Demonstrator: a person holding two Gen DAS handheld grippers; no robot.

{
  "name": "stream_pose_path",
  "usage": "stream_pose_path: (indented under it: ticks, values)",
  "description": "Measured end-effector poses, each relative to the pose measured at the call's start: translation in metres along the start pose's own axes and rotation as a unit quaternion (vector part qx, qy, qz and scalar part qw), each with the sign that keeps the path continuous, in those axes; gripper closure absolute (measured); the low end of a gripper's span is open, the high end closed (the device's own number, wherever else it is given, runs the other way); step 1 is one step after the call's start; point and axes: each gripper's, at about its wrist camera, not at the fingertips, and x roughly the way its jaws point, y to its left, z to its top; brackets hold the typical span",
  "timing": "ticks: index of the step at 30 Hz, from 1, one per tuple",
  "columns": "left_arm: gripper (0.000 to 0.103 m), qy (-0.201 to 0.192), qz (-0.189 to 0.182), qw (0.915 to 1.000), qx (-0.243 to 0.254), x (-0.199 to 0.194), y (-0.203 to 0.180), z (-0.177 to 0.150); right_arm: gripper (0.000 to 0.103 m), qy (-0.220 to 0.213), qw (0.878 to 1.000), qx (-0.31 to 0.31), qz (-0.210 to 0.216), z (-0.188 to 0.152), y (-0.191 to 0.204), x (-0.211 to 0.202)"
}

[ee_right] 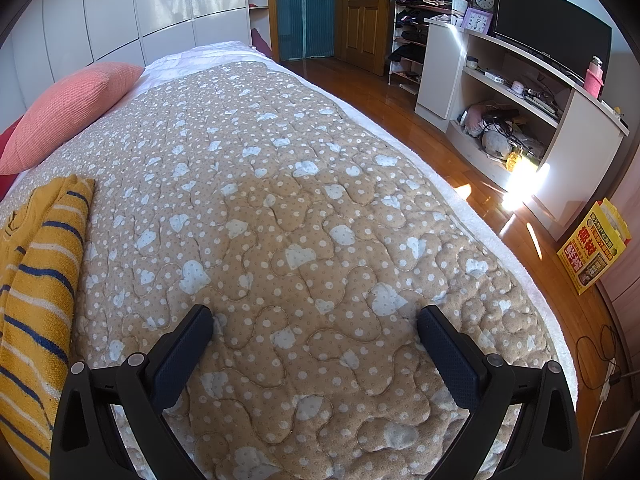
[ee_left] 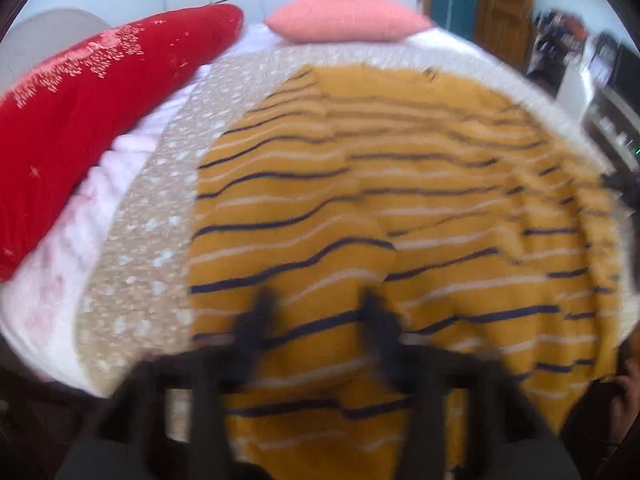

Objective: Fold small clothes

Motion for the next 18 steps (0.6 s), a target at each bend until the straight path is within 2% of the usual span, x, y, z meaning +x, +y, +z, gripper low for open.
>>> stream_pose_path:
  ticks: [1,2,5,7,9,10,11,12,13,15,16,18]
  values:
    - [0.078,-0.002,-0.005,1.0000,-0.004,-0.002,0.002,0.000,0.000,0.000,1.000,0.000,0.000,0.000,0.000,0.000]
    - [0.092,-0.005,-0.005,0.9999,-0.016,-0.005,0.008,0.001,0.000,0.000,1.000,0.000,0.000,0.000,0.000,0.000]
    - [0.093,-0.018,0.020,0.9967,-0.077,-0.017,0.043,0.006,0.000,0.000,1.000,0.000,0.000,0.000,0.000,0.000]
    - [0.093,-0.028,0.064,0.9918,-0.107,-0.022,0.068,0.010,0.000,0.000,1.000,0.000,0.000,0.000,0.000,0.000]
    - [0.093,-0.030,0.141,0.9788,-0.146,-0.024,0.100,0.015,0.000,0.000,1.000,0.000,0.000,0.000,0.000,0.000]
    - [0.093,-0.027,0.165,0.9730,-0.159,-0.024,0.113,0.015,0.000,0.000,1.000,0.000,0.000,0.000,0.000,0.000]
    - [0.092,-0.024,0.182,0.9671,-0.176,-0.025,0.128,0.014,0.000,0.000,1.000,0.000,0.000,0.000,0.000,0.000]
    - [0.091,-0.025,0.183,0.9653,-0.185,-0.027,0.135,0.014,0.000,0.000,1.000,0.000,0.000,0.000,0.000,0.000]
    - [0.090,-0.030,0.176,0.9650,-0.192,-0.031,0.140,0.014,0.000,0.000,1.000,0.000,0.000,0.000,0.000,0.000]
    - [0.069,-0.044,0.166,0.9663,-0.192,-0.042,0.138,0.011,0.000,0.000,1.000,0.000,0.000,0.000,0.000,0.000]
    - [0.065,-0.052,0.163,0.9679,-0.184,-0.046,0.135,0.009,0.000,0.000,1.000,0.000,0.000,0.000,0.000,0.000]
    - [0.049,-0.075,0.156,0.9721,-0.158,-0.058,0.116,0.010,0.000,0.000,1.000,0.000,0.000,0.000,0.000,0.000]
